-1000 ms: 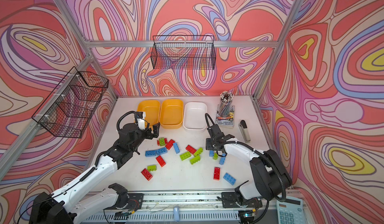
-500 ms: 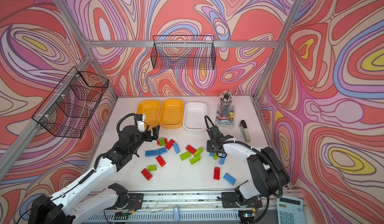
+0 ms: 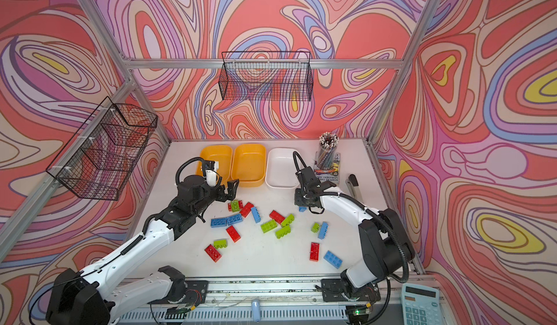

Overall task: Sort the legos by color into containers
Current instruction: 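Grasp the blue brick with the right gripper and carry it over the white tray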

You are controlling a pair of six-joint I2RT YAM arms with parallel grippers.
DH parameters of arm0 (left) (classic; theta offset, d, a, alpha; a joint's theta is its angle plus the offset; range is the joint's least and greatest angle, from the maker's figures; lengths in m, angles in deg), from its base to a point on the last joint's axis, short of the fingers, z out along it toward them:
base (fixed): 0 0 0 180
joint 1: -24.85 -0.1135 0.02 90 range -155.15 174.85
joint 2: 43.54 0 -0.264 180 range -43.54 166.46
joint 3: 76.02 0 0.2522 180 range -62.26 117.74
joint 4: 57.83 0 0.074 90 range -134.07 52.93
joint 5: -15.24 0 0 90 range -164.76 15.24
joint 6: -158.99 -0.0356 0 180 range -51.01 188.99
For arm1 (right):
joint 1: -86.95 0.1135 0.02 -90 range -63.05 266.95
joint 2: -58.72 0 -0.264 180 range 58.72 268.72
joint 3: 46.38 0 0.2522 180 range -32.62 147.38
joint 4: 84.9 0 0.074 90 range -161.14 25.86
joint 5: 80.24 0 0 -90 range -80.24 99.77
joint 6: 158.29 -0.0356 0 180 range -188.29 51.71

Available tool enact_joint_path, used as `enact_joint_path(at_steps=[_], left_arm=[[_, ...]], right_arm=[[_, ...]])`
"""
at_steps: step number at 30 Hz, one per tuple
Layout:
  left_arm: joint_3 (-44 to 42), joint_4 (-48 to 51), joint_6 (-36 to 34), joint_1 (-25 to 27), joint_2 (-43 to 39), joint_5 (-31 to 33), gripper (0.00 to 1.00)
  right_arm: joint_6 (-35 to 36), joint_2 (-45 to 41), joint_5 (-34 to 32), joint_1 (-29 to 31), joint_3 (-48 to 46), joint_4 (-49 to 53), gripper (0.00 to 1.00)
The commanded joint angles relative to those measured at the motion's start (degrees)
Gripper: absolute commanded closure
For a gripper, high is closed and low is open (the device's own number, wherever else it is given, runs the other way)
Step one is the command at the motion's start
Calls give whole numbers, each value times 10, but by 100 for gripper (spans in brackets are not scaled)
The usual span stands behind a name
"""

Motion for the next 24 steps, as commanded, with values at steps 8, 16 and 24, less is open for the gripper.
enact_joint_path(at_steps=[8, 16, 24], left_arm=[[74, 5, -15, 3, 61, -31, 0], [116, -2, -12, 4, 104, -28, 0], [151, -5, -3, 3, 141, -38, 0]], right_arm=[[46, 200, -3, 3, 253, -3, 81], [45, 368, -22, 3, 419, -35, 81], [30, 487, -29, -10, 563, -16, 69]])
